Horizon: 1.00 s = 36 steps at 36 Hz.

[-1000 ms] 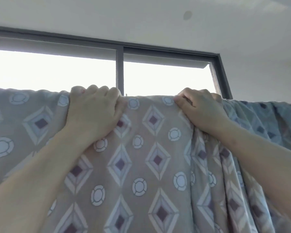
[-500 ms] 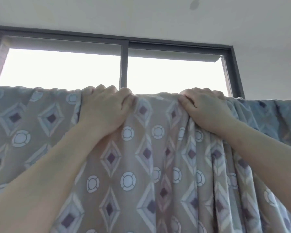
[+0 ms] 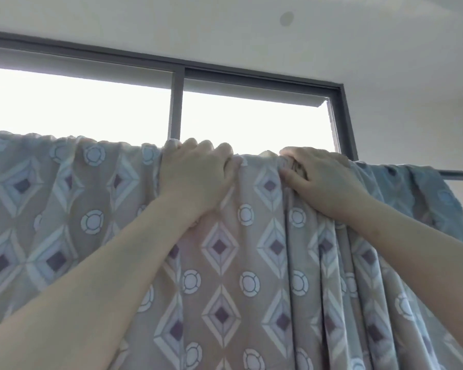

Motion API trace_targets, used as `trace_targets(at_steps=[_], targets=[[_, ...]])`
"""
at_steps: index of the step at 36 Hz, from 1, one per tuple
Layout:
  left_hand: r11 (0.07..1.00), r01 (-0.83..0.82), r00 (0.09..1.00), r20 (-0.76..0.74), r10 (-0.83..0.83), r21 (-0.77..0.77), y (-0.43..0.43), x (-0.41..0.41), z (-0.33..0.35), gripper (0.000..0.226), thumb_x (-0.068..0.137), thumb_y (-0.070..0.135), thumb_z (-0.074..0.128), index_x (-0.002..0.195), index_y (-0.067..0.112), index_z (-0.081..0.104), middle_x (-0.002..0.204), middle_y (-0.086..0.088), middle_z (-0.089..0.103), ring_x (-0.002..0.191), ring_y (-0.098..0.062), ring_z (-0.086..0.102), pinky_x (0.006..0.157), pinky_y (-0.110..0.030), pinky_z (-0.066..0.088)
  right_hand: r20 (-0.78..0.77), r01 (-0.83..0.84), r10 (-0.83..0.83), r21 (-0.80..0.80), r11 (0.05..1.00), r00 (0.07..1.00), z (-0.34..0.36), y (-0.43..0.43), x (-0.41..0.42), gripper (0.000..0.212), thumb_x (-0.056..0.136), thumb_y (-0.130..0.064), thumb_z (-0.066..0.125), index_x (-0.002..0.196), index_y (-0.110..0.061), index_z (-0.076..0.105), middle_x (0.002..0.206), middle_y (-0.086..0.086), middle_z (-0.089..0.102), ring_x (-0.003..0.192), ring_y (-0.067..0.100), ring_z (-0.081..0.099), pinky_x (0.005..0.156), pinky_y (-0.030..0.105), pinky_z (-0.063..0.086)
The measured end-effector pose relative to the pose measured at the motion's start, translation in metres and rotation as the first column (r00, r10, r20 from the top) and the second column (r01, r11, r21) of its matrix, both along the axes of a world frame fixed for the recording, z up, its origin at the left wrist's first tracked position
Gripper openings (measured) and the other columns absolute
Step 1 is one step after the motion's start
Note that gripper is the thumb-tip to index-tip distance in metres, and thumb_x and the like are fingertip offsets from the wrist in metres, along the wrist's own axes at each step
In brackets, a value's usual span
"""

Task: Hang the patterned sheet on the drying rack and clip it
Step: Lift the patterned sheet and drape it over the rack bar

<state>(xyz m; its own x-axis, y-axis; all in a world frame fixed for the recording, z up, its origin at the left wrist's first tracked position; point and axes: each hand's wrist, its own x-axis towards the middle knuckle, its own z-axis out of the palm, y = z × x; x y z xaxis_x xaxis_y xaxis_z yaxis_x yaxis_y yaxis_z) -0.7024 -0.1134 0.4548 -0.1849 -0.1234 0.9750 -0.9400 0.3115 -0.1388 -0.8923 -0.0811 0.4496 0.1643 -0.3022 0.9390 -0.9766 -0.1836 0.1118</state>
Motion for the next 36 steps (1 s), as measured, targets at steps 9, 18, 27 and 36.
trace_targets(at_steps=[9, 18, 27, 36], targets=[[0.998, 0.041, 0.998, 0.038, -0.043, 0.039, 0.016, -0.034, 0.011, 0.044, 0.095, 0.036, 0.022, 0.127, 0.017, 0.046, 0.133, -0.001, 0.050, 0.126, -0.025, 0.037, 0.106, -0.044, 0.020, 0.211, -0.315, 0.308, -0.001, 0.949, 0.928, 0.002, 0.001, -0.008, 0.036, 0.099, -0.025, 0.034, 0.131, -0.022, 0.049, 0.133, -0.005, 0.053, 0.125, 0.012, 0.045, 0.106, 0.033, 0.033], [0.996, 0.030, 0.999, 0.041, -0.033, 0.083, -0.002, -0.028, 0.009, 0.040, 0.096, 0.039, 0.020, 0.114, 0.032, 0.055, 0.113, -0.003, 0.061, 0.108, -0.027, 0.048, 0.094, -0.041, 0.026, 0.128, -0.020, 0.018, 0.017, 1.000, 0.992, -0.005, 0.003, -0.026, 0.035, 0.098, -0.033, 0.033, 0.132, -0.028, 0.040, 0.130, -0.008, 0.053, 0.124, 0.012, 0.043, 0.110, 0.039, 0.017], [0.995, -0.008, 1.000, 0.028, 0.005, 0.099, 0.013, -0.046, 0.018, 0.045, 0.094, 0.035, 0.024, 0.125, 0.017, 0.052, 0.145, -0.001, 0.037, 0.139, -0.021, 0.021, 0.111, -0.046, 0.013, 0.145, -0.102, 0.104, -0.018, 0.995, 0.984, -0.004, 0.002, -0.014, 0.035, 0.093, -0.026, 0.046, 0.128, -0.023, 0.050, 0.122, -0.006, 0.059, 0.112, 0.013, 0.050, 0.073, 0.015, 0.021], [0.989, 0.096, 0.988, 0.113, -0.108, 0.108, 0.002, -0.049, 0.009, 0.038, 0.098, 0.039, 0.019, 0.124, 0.031, 0.046, 0.115, -0.002, 0.058, 0.110, -0.027, 0.049, 0.096, -0.043, 0.027, 0.177, 0.014, -0.013, -0.007, 1.000, 0.984, -0.004, -0.003, -0.031, 0.042, 0.095, -0.043, 0.035, 0.130, -0.023, 0.047, 0.133, -0.002, 0.051, 0.125, 0.019, 0.042, 0.102, 0.034, 0.031]])
